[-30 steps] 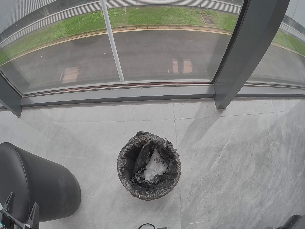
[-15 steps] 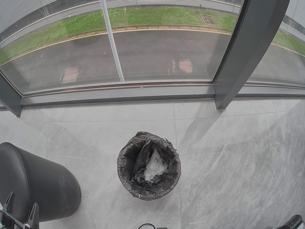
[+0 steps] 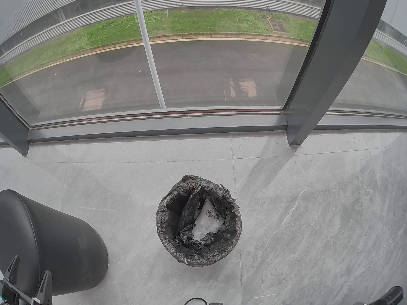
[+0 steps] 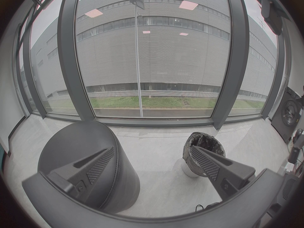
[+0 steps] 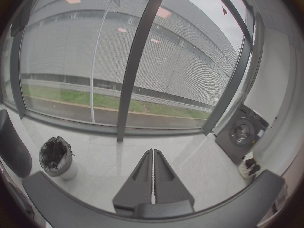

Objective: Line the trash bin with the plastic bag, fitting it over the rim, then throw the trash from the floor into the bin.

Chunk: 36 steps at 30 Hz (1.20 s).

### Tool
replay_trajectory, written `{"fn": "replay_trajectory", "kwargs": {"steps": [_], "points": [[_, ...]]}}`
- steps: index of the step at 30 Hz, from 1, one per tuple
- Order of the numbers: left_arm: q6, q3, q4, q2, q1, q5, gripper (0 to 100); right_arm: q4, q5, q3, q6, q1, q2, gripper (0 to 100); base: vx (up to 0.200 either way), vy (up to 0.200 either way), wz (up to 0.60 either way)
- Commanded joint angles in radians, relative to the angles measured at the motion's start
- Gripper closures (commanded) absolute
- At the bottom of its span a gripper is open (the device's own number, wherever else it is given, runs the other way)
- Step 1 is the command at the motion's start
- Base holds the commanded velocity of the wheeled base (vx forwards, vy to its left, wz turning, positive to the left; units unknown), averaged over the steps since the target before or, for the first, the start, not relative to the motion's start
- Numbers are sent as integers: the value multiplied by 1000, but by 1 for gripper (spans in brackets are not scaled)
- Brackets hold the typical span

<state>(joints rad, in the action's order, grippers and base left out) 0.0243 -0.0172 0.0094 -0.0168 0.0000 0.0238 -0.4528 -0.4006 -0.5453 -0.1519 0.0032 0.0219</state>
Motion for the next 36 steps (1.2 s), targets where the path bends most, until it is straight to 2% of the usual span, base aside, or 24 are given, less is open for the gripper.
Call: {"fn": "replay_trajectory", "kwargs": {"steps": [1,6,10,14,16,19,22,25,36], "points": [[0,14,0,17,0,1,0,614,290,545,64,-6,-22,100,0,0,0],[0,14,0,17,0,1,0,514,301,545,80,-6,-22,100,0,0,0],[0,14,0,17,0,-1,0,525,304,545,95,-6,-22,100,0,0,0],[0,14,0,17,0,1,0,503,411,544,120,-5,-22,100,0,0,0],[2,14,0,17,0,-1,0,503,427,544,126,-5,-22,100,0,0,0],[0,14,0,17,0,-1,0,503,405,544,126,-6,-22,100,0,0,0],[0,16,-2,17,0,-1,0,434,418,541,106,-6,-22,100,0,0,0],[0,14,-2,17,0,-1,0,453,436,545,106,-6,-22,100,0,0,0],[0,14,0,17,0,1,0,454,428,545,149,-6,-22,100,0,0,0]]}}
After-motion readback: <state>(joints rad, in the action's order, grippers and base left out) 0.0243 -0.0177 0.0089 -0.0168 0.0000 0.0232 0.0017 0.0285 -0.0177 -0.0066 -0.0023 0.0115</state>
